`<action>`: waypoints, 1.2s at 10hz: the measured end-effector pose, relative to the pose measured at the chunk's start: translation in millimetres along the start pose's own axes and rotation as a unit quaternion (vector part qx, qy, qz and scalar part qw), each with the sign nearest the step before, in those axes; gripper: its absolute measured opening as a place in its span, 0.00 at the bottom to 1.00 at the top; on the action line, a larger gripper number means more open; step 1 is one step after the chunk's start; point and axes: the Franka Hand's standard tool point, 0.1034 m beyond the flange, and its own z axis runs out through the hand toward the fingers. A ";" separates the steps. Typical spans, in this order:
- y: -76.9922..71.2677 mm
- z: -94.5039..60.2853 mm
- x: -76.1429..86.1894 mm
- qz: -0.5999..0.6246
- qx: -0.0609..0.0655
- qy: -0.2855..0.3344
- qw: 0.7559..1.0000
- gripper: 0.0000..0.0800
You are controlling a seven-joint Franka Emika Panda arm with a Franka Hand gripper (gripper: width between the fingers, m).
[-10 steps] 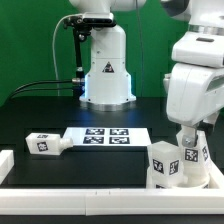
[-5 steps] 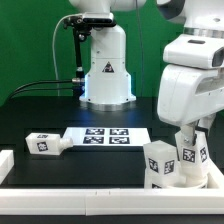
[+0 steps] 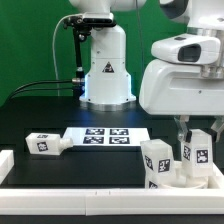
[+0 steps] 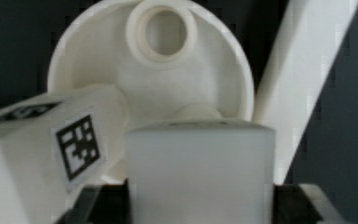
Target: Assemble stool
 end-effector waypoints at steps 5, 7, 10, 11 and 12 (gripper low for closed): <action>-4.3 -3.2 2.8 0.248 0.023 -0.010 0.969 0.42; 0.3 -2.6 5.0 0.412 0.053 -0.018 0.910 0.42; -6.0 2.1 8.2 0.543 0.062 -0.022 0.837 0.42; -8.0 2.1 8.8 0.567 0.062 -0.022 0.821 0.42; -8.4 1.9 9.1 0.592 0.062 -0.023 0.803 0.42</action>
Offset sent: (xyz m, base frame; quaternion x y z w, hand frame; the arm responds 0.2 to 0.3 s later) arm 0.0000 0.0000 0.0000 0.0000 0.0000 0.1938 0.9810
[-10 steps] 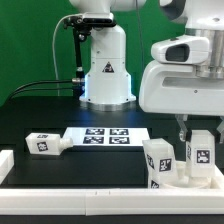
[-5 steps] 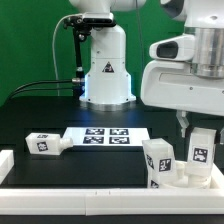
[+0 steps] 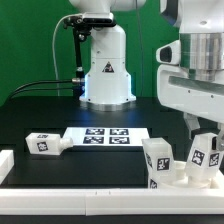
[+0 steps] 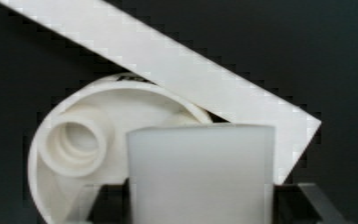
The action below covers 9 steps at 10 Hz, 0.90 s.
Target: Assemble stool
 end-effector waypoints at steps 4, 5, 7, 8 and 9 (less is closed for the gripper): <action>-3.4 -0.2 -1.7 0.206 0.011 -0.014 0.978 0.42; -4.8 0.4 -3.3 0.263 0.017 -0.013 0.965 0.42; -8.1 1.3 -4.5 0.381 0.033 -0.020 0.924 0.42; -8.8 1.4 -5.1 0.390 0.038 -0.023 0.920 0.42; -9.3 1.4 -6.3 0.396 0.038 -0.027 0.917 0.42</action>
Offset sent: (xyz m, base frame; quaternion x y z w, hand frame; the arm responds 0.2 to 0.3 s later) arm 0.0041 -0.0039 0.0049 0.0268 0.0096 0.3816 0.9239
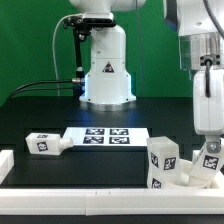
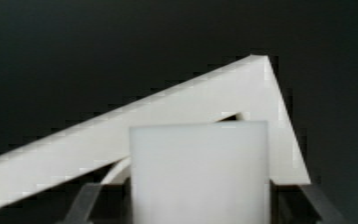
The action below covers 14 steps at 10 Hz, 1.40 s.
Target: Assemble stool
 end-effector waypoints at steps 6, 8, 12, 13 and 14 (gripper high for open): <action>-4.5 -27.9 -6.2 -0.295 -0.022 -0.015 0.955 0.81; -0.3 -26.6 -8.6 -0.366 -0.026 -0.018 0.930 0.81; -1.3 -24.0 -3.7 -0.622 -0.028 -0.009 0.782 0.81; -2.6 -23.2 -1.8 -0.699 -0.030 -0.013 0.714 0.81; -4.7 -21.6 0.0 -0.749 -0.035 -0.022 0.661 0.81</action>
Offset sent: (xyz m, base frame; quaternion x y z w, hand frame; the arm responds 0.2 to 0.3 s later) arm 0.0008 -0.0053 0.0289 -0.0492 -0.0031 -0.1897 0.9806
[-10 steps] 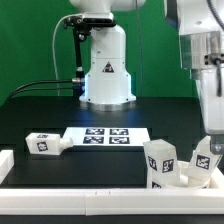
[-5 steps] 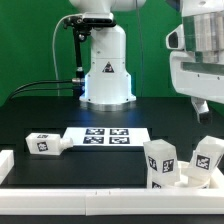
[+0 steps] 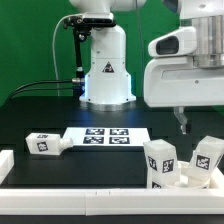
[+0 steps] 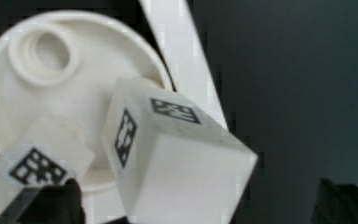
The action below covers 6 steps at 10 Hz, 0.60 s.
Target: Assemble stool
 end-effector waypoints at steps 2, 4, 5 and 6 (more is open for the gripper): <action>2.9 0.1 1.8 -0.053 -0.007 0.003 0.999 0.81; 7.0 -0.2 3.4 -0.118 -0.015 0.004 0.993 0.81; 7.2 0.4 3.1 -0.184 -0.029 0.003 0.982 0.81; 1.6 2.3 0.1 -0.274 -0.043 -0.002 0.961 0.81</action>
Offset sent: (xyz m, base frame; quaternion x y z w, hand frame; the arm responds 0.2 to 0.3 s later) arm 0.0000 0.0000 0.0000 0.0000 0.0000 -0.1938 0.9810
